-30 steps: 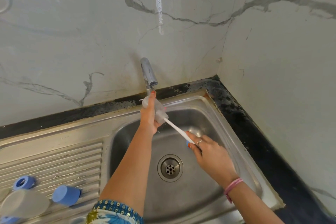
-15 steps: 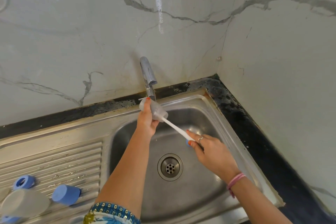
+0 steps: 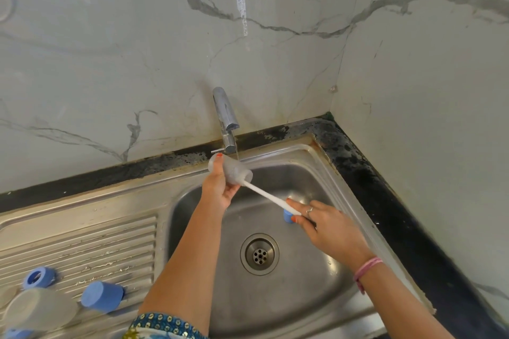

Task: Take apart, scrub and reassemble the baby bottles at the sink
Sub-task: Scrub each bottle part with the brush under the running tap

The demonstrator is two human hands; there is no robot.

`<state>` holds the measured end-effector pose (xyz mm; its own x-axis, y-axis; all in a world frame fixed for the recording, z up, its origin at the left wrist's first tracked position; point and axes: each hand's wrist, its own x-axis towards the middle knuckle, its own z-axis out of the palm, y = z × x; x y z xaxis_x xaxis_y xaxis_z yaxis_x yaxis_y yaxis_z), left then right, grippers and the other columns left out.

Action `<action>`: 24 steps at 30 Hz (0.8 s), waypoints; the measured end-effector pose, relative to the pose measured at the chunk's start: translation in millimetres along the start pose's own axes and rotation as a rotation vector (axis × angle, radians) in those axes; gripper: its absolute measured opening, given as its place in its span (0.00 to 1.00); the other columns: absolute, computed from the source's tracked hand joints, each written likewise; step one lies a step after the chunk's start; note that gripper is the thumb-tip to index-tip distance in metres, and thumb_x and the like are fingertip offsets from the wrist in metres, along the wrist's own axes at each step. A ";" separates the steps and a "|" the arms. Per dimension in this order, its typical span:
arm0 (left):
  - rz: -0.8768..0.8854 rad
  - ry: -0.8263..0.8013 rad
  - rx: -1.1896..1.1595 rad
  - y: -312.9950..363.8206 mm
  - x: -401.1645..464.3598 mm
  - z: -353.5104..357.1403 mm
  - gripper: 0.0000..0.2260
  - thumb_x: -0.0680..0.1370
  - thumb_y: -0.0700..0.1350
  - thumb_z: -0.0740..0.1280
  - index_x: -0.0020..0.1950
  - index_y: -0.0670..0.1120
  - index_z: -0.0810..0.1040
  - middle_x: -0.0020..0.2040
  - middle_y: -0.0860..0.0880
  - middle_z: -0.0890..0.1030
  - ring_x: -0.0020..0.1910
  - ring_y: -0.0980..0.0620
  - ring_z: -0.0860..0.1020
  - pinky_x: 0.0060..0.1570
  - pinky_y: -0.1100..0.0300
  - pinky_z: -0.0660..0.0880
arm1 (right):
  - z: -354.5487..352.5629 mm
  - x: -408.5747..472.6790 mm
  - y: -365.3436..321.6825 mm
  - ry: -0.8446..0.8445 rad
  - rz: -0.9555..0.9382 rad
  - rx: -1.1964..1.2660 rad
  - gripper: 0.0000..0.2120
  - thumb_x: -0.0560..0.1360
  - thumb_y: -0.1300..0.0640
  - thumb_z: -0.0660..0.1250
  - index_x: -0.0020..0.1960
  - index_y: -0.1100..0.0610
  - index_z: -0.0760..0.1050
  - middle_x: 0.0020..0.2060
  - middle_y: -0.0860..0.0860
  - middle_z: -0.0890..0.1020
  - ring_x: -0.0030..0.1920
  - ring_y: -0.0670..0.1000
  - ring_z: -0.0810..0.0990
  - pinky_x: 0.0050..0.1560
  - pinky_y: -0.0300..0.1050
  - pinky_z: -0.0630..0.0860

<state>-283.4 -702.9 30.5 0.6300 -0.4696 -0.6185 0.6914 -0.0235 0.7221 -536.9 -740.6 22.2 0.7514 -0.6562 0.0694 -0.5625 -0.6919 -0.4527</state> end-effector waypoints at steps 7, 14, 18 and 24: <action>0.097 0.101 0.013 18.1 9.9 -3.2 0.25 0.77 0.53 0.69 0.69 0.44 0.66 0.63 0.40 0.74 0.56 0.43 0.78 0.48 0.48 0.80 | 4.5 0.8 2.7 -0.003 0.039 0.091 0.20 0.80 0.45 0.58 0.72 0.36 0.64 0.39 0.38 0.69 0.36 0.40 0.70 0.39 0.35 0.72; 0.108 0.095 0.002 19.4 11.5 -5.4 0.23 0.78 0.50 0.68 0.68 0.45 0.65 0.62 0.40 0.74 0.57 0.41 0.78 0.52 0.45 0.79 | 1.5 -0.4 14.1 -0.014 0.059 0.102 0.21 0.81 0.46 0.59 0.72 0.35 0.63 0.38 0.38 0.68 0.37 0.39 0.70 0.39 0.34 0.70; 0.120 0.127 -0.017 19.8 13.2 -4.5 0.25 0.78 0.49 0.68 0.71 0.43 0.65 0.63 0.39 0.73 0.57 0.41 0.77 0.53 0.44 0.78 | -3.6 -6.0 14.3 -0.037 0.031 0.086 0.20 0.80 0.45 0.59 0.72 0.36 0.65 0.40 0.38 0.71 0.39 0.41 0.74 0.42 0.38 0.76; 0.127 0.090 -0.176 21.1 10.5 -0.1 0.27 0.77 0.48 0.70 0.72 0.41 0.64 0.64 0.40 0.74 0.60 0.40 0.77 0.55 0.42 0.78 | -5.6 -11.7 23.2 -0.045 0.125 0.169 0.17 0.80 0.46 0.61 0.68 0.34 0.68 0.39 0.43 0.76 0.38 0.43 0.76 0.38 0.35 0.73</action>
<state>-262.2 -708.2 39.2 0.7394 -0.3782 -0.5570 0.6507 0.1889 0.7354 -560.7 -750.7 15.9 0.6958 -0.7174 -0.0348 -0.5893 -0.5426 -0.5985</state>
